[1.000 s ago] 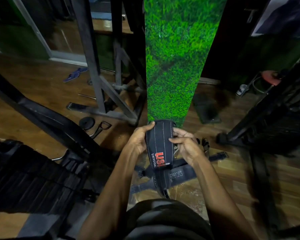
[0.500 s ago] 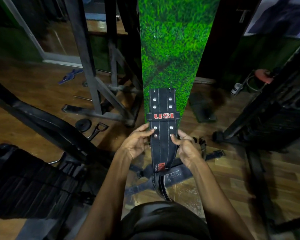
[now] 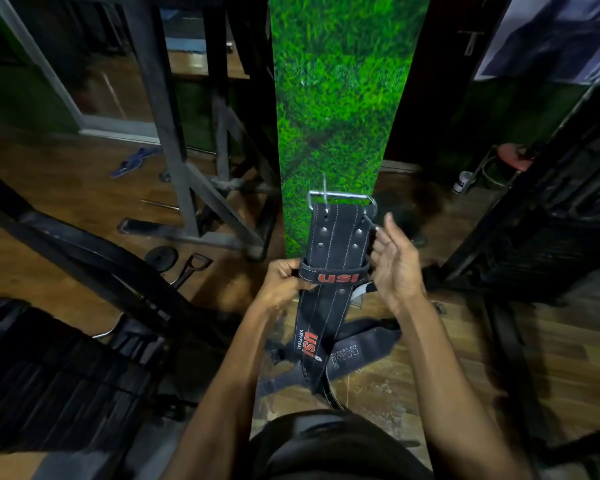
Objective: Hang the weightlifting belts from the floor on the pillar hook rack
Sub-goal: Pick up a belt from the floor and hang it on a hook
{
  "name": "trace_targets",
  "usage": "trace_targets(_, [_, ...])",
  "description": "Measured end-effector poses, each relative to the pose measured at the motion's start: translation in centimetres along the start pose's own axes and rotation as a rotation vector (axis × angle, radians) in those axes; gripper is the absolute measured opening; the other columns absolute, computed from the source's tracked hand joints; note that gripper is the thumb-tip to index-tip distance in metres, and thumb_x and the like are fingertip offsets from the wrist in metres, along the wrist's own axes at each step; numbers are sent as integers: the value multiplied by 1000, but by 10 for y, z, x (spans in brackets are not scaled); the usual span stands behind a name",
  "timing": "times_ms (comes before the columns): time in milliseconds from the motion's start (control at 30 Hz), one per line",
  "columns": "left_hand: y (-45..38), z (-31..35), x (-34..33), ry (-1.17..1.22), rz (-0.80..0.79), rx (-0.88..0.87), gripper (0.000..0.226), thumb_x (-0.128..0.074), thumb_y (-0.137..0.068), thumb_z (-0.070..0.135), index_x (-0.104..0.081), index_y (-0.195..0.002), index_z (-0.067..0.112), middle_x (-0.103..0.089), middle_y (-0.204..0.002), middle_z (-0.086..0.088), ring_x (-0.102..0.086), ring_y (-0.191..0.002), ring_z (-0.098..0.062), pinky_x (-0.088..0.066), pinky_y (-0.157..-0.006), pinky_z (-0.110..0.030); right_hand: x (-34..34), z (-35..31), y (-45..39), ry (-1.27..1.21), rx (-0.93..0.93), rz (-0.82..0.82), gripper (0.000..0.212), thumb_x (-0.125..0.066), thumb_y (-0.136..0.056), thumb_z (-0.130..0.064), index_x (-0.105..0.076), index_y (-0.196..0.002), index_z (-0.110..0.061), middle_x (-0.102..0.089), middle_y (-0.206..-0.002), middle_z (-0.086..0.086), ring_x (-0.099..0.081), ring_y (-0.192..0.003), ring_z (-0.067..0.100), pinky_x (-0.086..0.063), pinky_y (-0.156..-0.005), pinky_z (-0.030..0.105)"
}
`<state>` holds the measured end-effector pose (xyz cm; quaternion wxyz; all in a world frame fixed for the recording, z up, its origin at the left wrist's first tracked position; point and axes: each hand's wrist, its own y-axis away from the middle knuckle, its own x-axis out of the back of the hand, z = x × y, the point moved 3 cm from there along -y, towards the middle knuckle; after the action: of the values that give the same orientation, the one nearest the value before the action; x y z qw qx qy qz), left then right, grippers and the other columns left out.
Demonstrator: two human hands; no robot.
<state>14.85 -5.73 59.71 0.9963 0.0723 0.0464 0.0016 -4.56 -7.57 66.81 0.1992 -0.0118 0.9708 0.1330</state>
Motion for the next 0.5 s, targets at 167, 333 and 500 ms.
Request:
trace_targets(167, [5,-4,-1,-12,-19,-17,39,-68,-66,-29,-74,-99,-11,-78,-93,-9,-72,-88,-18,-60,-83,-30,-10,-12,9,119,115,-37,47,-80,-80,-23,-70,-120,-1,-75,-118,16,-72,-106,27,-53,-103,53])
trace_targets(333, [5,-3,3,4,-46,16,38,-67,-66,-31,-76,-92,-5,-79,-85,-5,-72,-79,-13,-61,-72,-26,-15,-12,9,153,153,-12,27,-76,-88,-12,-72,-113,-2,-77,-111,16,-75,-96,21,-63,-87,39])
trace_targets(500, [8,2,7,48,-51,47,34,-78,-58,-11,-80,-89,3,-77,-93,-15,-69,-87,-22,-60,-75,-31,-16,-15,11,118,146,-122,53,-78,-79,-18,-64,-125,5,-75,-119,16,-72,-106,23,-60,-93,36])
